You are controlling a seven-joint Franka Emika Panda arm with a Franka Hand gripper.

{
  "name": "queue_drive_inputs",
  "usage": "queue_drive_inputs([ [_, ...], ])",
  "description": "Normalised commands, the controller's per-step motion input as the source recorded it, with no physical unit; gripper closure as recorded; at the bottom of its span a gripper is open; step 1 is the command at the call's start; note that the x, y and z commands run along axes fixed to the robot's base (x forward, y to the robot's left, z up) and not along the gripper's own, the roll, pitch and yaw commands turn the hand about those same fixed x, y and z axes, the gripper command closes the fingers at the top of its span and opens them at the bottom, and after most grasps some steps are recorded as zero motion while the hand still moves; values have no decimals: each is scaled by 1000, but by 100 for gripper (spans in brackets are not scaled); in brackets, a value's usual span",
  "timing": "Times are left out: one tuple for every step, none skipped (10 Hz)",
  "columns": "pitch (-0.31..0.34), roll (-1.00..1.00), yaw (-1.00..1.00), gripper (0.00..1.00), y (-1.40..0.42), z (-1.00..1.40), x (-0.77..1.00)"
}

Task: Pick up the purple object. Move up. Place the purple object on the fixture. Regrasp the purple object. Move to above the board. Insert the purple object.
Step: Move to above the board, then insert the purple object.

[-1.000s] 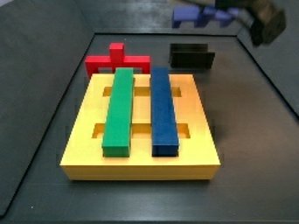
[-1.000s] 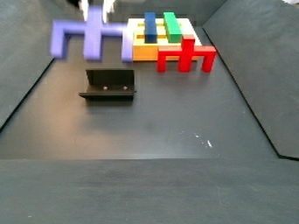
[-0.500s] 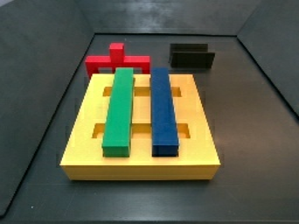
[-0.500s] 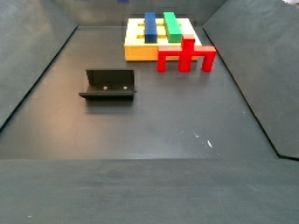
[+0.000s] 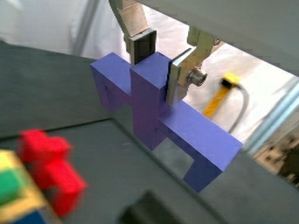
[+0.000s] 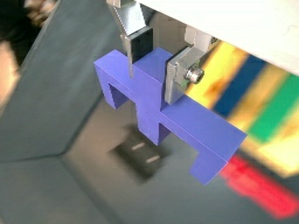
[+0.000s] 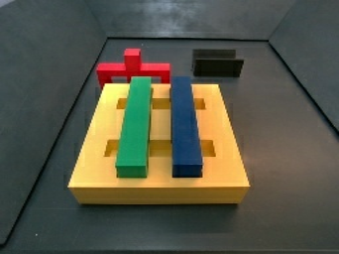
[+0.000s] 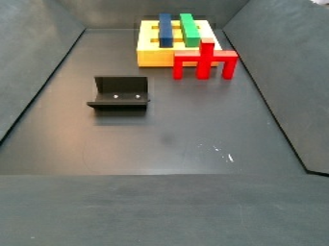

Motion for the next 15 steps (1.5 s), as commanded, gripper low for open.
queue_drive_inputs([
  [122, -1000, -24, 100, -866, 192, -761],
  [122, -1000, -18, 100, -586, 120, -535],
  [116, -1000, -11, 100, -249, 51, -251],
  [101, -1000, -4, 100, -97, 30, -147],
  [81, -1000, 11, 100, 1, 4, -81],
  [69, -1000, 8, 100, 14, 17, -71],
  [26, -747, 12, 100, 26, 0, -63],
  [-1, -534, 5, 100, 22, 1, -53],
  [-13, -362, 1, 100, 14, 1, -44],
  [-19, -214, -4, 100, 18, -1, -34],
  [0, -4, 0, 100, 0, -29, 0],
  [-10, -37, 0, 100, 0, -283, 0],
  [-84, -130, 0, 100, 0, -694, 0],
  [-87, -137, 0, 100, 0, -714, 29],
  [0, -73, 3, 100, -306, -357, 49],
])
